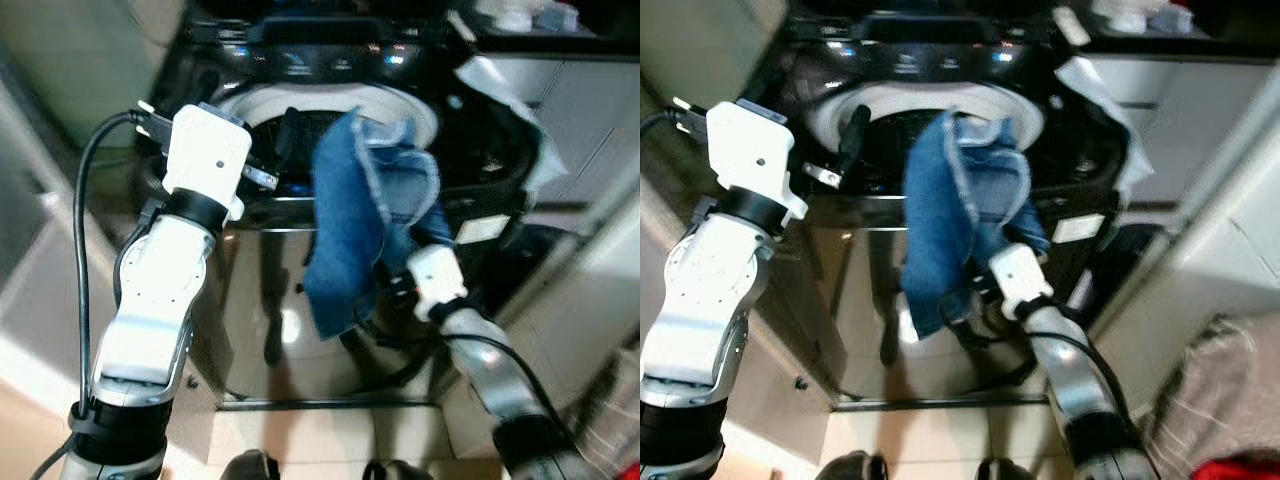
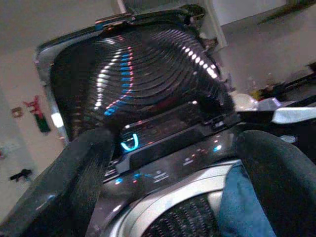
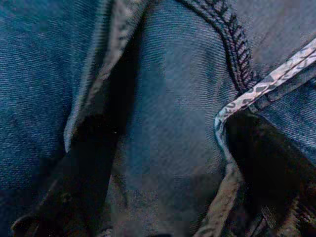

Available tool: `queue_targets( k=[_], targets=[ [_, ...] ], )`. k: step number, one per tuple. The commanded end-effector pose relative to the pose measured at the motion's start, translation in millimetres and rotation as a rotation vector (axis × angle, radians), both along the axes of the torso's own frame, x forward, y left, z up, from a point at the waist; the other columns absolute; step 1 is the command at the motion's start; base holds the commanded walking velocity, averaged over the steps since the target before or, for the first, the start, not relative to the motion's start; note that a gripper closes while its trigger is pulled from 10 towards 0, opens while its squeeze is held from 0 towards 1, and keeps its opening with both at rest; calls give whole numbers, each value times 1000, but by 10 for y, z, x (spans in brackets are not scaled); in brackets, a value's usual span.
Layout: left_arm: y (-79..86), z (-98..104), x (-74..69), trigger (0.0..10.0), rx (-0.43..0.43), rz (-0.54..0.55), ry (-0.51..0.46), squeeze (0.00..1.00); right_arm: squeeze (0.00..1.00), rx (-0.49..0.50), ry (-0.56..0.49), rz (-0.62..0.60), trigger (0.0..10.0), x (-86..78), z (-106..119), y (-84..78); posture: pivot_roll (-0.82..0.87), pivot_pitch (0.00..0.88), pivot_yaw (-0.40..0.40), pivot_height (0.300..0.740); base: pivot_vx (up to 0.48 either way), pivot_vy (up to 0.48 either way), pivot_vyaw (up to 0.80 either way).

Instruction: Clothes washing

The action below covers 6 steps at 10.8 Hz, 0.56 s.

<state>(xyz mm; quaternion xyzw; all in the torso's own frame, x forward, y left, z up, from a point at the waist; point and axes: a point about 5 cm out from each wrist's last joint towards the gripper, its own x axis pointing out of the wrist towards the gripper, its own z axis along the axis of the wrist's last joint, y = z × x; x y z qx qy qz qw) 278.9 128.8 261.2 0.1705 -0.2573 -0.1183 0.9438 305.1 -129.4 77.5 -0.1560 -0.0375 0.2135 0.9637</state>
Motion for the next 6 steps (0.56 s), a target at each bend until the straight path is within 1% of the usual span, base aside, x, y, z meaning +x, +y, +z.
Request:
queue_targets(
  k=[1,2,3,4,5,6],
  targets=[
    [7,31,-29,10000,-3,1,-13,0,0,-6,49,-54,10000,63,-69,-56,95,142,15,740,0,0,0],
    [12,36,-33,10000,-2,3,-12,0,0,16,45,-75,10000,137,-32,-23,104,143,19,740,0,0,0],
    [6,40,-36,10000,4,1,-12,0,0,80,19,-86,10000,274,124,64,112,144,23,740,0,0,0],
    [8,43,-39,10000,7,1,-12,0,0,127,5,-88,10000,334,214,103,112,144,23,740,0,0,0],
    [14,59,-38,10000,8,3,-14,0,0,206,-31,-83,10000,419,384,151,112,144,23,740,0,0,0],
    [27,88,-49,10000,10,8,-23,0,0,314,-122,-50,10000,481,707,188,128,140,19,740,0,0,0]
  ],
)
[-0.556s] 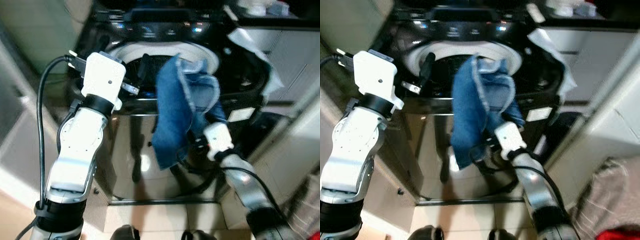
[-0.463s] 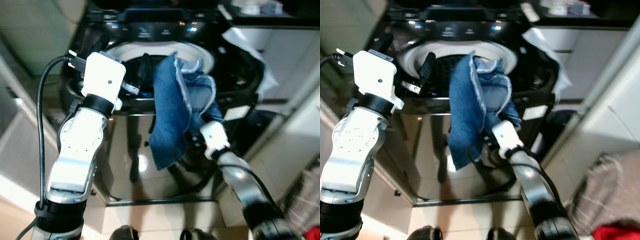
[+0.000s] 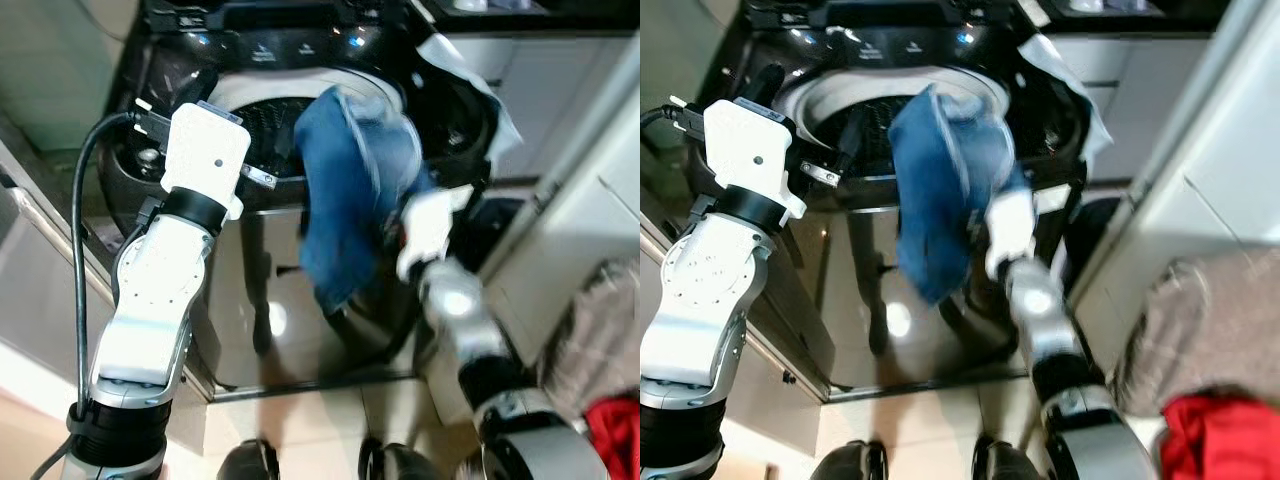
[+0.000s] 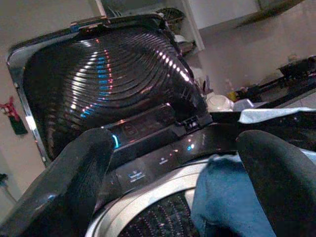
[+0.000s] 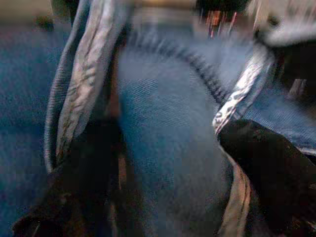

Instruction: Clothes washing

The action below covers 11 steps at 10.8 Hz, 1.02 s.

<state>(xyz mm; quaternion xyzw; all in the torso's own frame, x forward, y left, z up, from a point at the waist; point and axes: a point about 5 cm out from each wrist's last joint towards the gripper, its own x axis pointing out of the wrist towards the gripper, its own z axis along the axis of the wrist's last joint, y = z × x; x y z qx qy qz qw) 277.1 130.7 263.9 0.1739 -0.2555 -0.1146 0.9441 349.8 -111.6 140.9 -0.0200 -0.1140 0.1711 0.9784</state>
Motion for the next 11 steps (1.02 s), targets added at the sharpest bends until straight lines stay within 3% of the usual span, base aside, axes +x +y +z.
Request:
queue_targets(
  k=[1,4,5,7,8,9,10,11],
  targets=[
    [17,64,-39,10000,5,3,-26,0,0,49,-74,13,10000,37,249,-3,130,143,17,740,0,0,0],
    [3,57,-28,10000,-3,4,-24,0,0,143,-188,41,10000,166,808,29,118,130,11,740,0,0,0],
    [-4,54,-10,10000,-7,2,-22,0,0,140,-190,45,10000,290,928,94,116,119,10,740,0,0,0],
    [-24,64,-7,10000,-10,-1,-29,0,0,149,-226,52,10000,345,1123,152,118,106,-2,740,0,0,0],
    [-21,51,3,10000,-9,4,-29,0,0,151,-229,69,10000,297,1105,173,112,99,-7,740,0,0,0],
    [-7,10,33,10000,-21,31,-12,0,0,148,-198,96,10000,204,944,169,103,97,-13,740,0,0,0],
    [131,-62,106,10000,-91,137,38,0,0,151,-150,145,10000,84,760,166,95,103,-14,740,0,0,0],
    [399,-119,155,10000,-169,280,79,0,0,143,-96,198,10000,-80,568,168,89,116,-9,740,0,0,0]
  ],
)
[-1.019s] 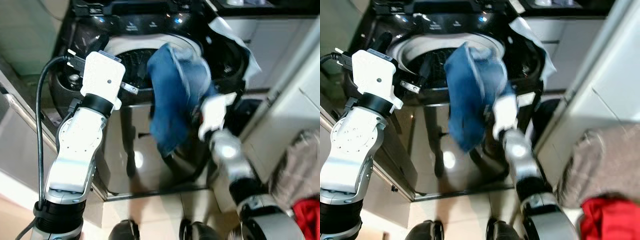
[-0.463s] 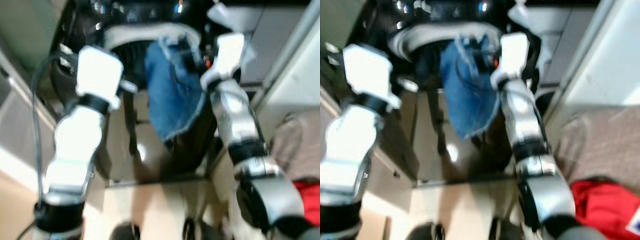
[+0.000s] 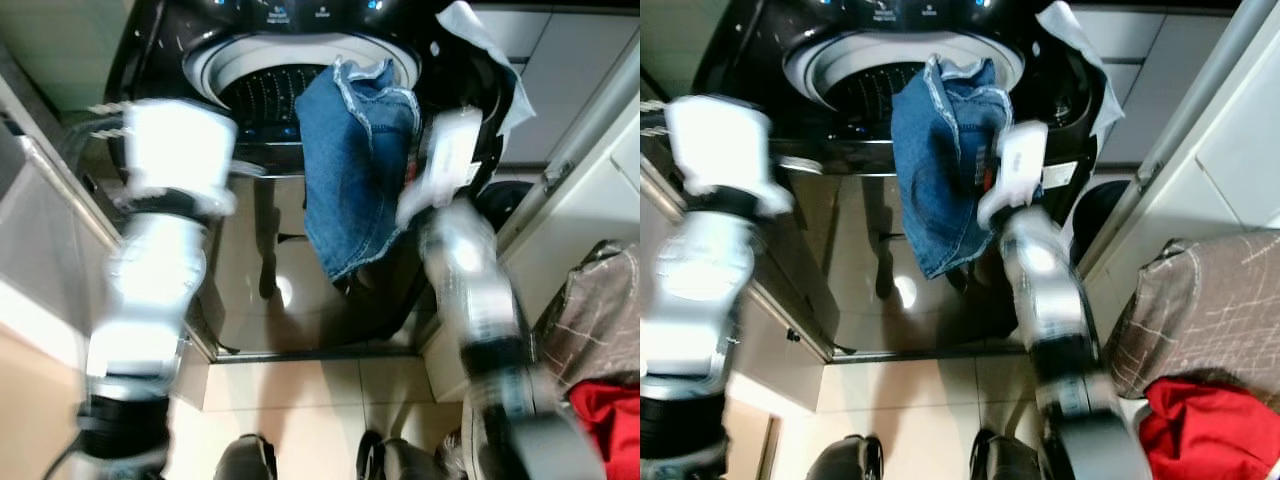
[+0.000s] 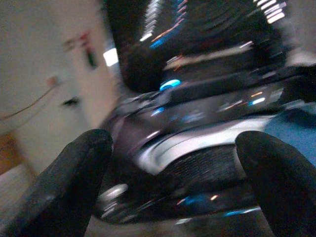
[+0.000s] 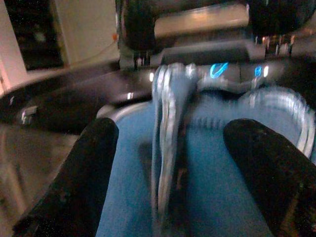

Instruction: Clothes washing

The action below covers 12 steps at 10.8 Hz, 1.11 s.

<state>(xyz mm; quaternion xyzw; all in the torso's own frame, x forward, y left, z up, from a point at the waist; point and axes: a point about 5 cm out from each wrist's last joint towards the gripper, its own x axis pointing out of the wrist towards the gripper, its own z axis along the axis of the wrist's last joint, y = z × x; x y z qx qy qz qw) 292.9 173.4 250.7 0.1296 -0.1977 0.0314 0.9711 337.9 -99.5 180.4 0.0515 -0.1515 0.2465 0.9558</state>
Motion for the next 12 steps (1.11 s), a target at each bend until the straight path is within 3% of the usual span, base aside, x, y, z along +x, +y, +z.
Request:
queue_targets(
  k=[1,4,5,9,12],
  targets=[
    [105,-4,-11,10000,-14,45,9,0,0,-27,15,25,10000,-77,-65,5,92,125,-7,740,0,0,0],
    [221,34,-87,10000,21,68,7,0,0,-94,201,57,10000,-379,-613,-17,116,149,4,740,0,0,0],
    [235,58,-111,10000,30,68,9,0,0,-100,258,64,10000,-351,-757,36,145,177,22,740,0,0,0],
    [214,115,-162,10000,41,62,7,0,0,-148,348,44,10000,-90,-932,119,177,208,36,740,0,0,0],
    [174,136,-185,10000,46,49,6,0,0,-216,285,-56,10000,168,-763,169,194,217,38,740,0,0,0]
  ],
)
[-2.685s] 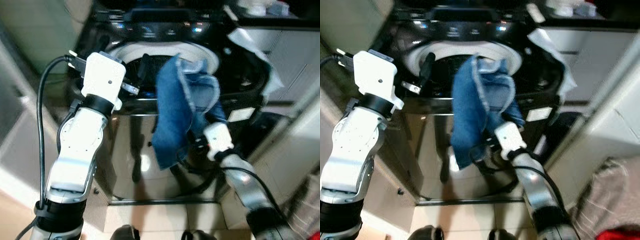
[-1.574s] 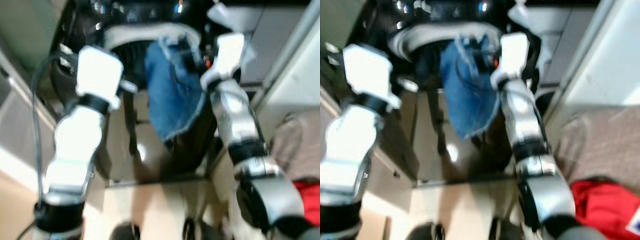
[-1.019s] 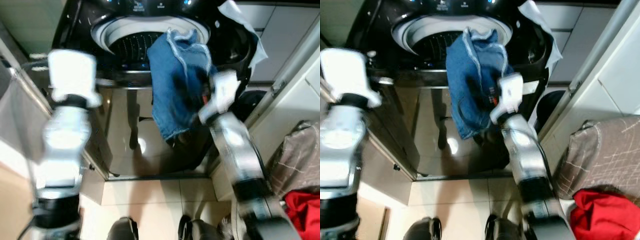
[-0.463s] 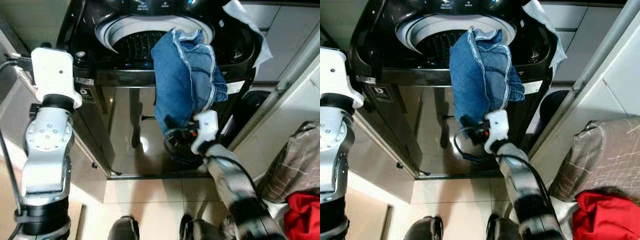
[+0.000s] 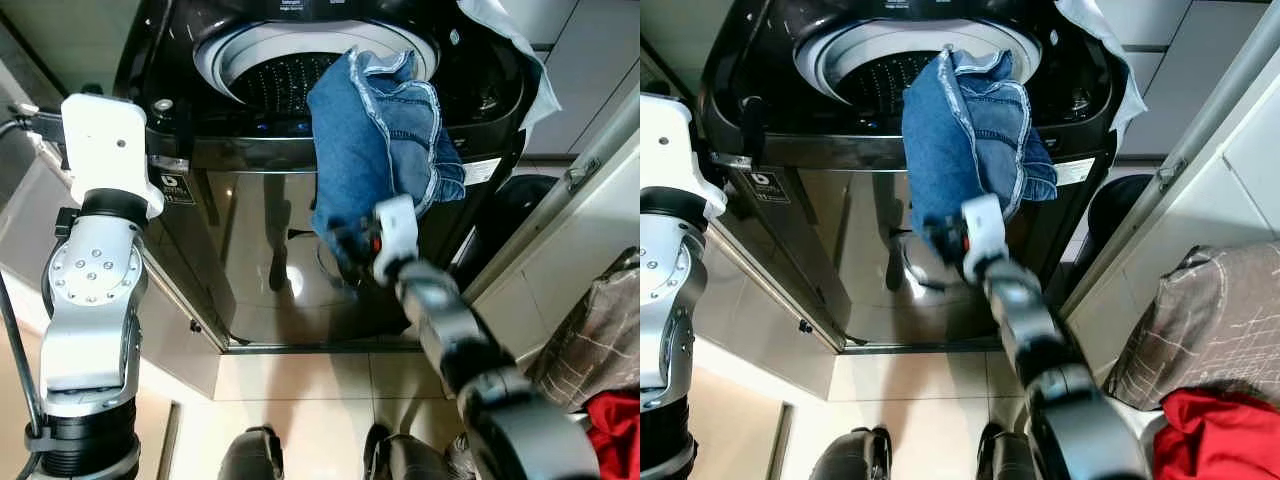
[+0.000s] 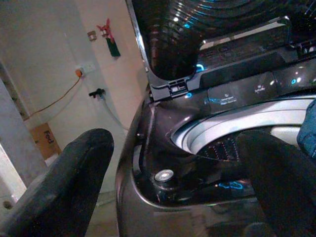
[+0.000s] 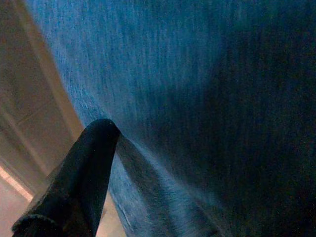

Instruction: Clothes washing

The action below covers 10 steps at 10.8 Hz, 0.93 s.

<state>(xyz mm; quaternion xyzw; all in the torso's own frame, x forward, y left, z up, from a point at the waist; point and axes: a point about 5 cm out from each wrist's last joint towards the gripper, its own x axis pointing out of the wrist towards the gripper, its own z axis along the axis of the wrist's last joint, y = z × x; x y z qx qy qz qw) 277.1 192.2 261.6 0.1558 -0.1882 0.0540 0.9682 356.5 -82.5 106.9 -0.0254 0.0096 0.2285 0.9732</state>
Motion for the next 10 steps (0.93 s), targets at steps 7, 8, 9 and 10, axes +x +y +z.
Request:
queue_targets(
  k=[7,8,9,10],
  targets=[
    [-106,22,52,10000,-34,-20,-35,0,0,27,-309,4,10000,335,895,135,151,160,-1,740,0,0,0],
    [-115,28,73,10000,-40,-19,-44,0,0,33,-391,29,10000,385,1178,176,145,146,-11,740,0,0,0],
    [-123,35,90,10000,-46,-17,-53,0,0,38,-425,44,10000,417,1344,192,144,132,-22,740,0,0,0],
    [-130,39,97,10000,-53,-10,-65,0,0,24,-465,54,10000,471,1612,213,150,116,-36,740,0,0,0]
  ],
)
